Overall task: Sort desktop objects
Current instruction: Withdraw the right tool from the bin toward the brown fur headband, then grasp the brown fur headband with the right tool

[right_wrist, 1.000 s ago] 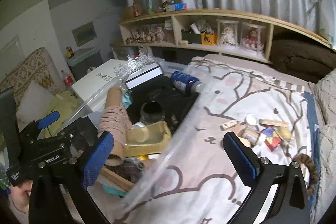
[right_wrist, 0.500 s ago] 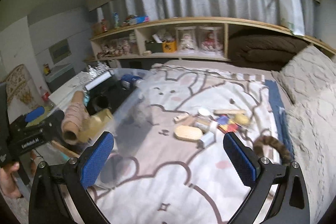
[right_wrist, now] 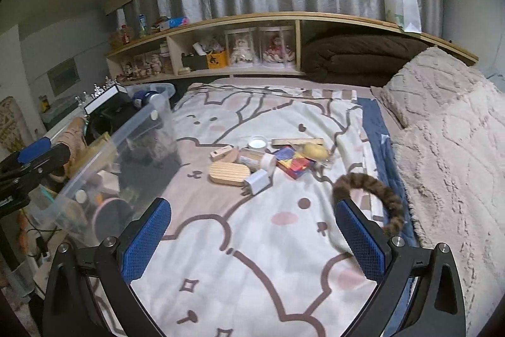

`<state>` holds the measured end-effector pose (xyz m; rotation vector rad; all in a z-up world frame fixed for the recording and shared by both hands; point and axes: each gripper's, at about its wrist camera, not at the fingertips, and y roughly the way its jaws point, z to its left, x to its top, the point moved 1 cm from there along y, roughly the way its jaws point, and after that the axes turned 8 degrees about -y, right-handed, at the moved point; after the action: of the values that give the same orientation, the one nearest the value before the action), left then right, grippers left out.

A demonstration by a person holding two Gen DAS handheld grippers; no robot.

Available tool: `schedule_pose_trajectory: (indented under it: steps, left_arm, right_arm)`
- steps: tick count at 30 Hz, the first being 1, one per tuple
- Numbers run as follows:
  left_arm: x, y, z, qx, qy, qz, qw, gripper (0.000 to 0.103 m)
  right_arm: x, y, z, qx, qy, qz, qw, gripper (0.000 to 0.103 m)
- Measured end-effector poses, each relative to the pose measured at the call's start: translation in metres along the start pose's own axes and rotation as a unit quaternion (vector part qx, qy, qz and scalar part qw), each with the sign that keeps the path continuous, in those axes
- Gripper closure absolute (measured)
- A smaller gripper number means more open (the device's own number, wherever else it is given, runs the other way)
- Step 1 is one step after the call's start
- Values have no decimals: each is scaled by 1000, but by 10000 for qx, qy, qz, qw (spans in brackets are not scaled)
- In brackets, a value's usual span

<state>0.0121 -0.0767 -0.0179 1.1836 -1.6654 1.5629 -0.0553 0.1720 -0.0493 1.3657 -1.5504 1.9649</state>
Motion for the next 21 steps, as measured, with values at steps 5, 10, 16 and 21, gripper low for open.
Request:
schedule_pose_trajectory:
  steps: [5, 10, 16, 21]
  left_arm:
    - [-6, 0, -20, -229, 42, -61, 9997, 0]
    - [-19, 9, -36, -373, 14, 58, 9993, 0]
    - [-35, 26, -49, -539, -1, 348, 9979, 0]
    - [-48, 41, -56, -492, 173, 579, 9970, 0]
  right_arm:
    - [-6, 0, -8, -21, -75, -172, 9998, 0]
    - [-10, 2, -15, -315, -232, -373, 9985, 0]
    - [-16, 25, -41, -904, -464, -69, 9948, 0]
    - [-25, 61, -63, -1261, -796, 409, 9880, 0]
